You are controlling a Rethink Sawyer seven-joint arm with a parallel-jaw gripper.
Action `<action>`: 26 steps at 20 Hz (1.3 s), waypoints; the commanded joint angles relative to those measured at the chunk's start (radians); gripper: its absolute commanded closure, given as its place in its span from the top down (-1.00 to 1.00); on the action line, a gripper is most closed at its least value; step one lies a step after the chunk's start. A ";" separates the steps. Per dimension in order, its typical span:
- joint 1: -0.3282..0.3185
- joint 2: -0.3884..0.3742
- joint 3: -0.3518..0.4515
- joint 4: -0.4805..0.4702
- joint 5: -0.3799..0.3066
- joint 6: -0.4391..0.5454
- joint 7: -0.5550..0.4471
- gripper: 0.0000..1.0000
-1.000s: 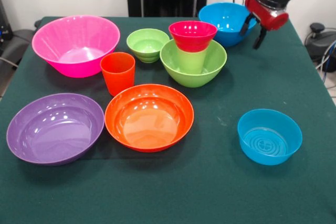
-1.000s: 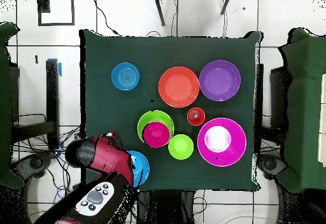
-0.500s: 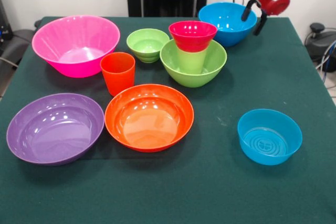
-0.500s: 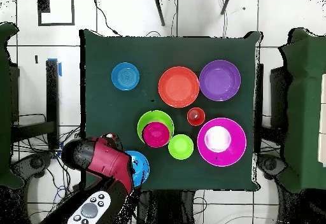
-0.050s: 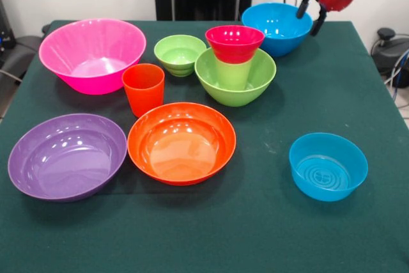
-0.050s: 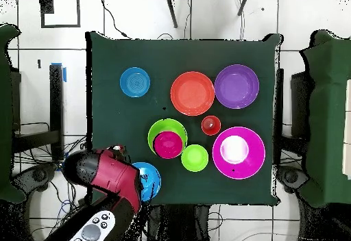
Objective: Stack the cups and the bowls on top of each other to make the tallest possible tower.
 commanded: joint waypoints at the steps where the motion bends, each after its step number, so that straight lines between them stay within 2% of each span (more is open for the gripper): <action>1: 0.014 0.069 0.102 0.001 0.042 0.041 0.282 1.00; 5: 0.017 0.099 0.130 0.005 0.057 0.014 0.307 1.00; 12: 0.034 0.246 0.079 -0.047 0.032 -0.039 0.333 1.00; 14: 0.068 0.310 0.032 -0.090 0.025 -0.013 0.378 1.00; 16: 0.069 0.339 0.027 -0.102 0.027 -0.021 0.379 1.00; 21: 0.064 0.351 0.039 -0.106 0.029 -0.017 0.358 1.00; 24: 0.035 0.337 0.080 -0.101 0.027 -0.086 0.295 1.00; 25: 0.010 0.316 0.114 -0.085 0.031 -0.127 0.262 -1.00; 26: 0.001 0.307 0.126 -0.079 0.031 -0.137 0.252 -1.00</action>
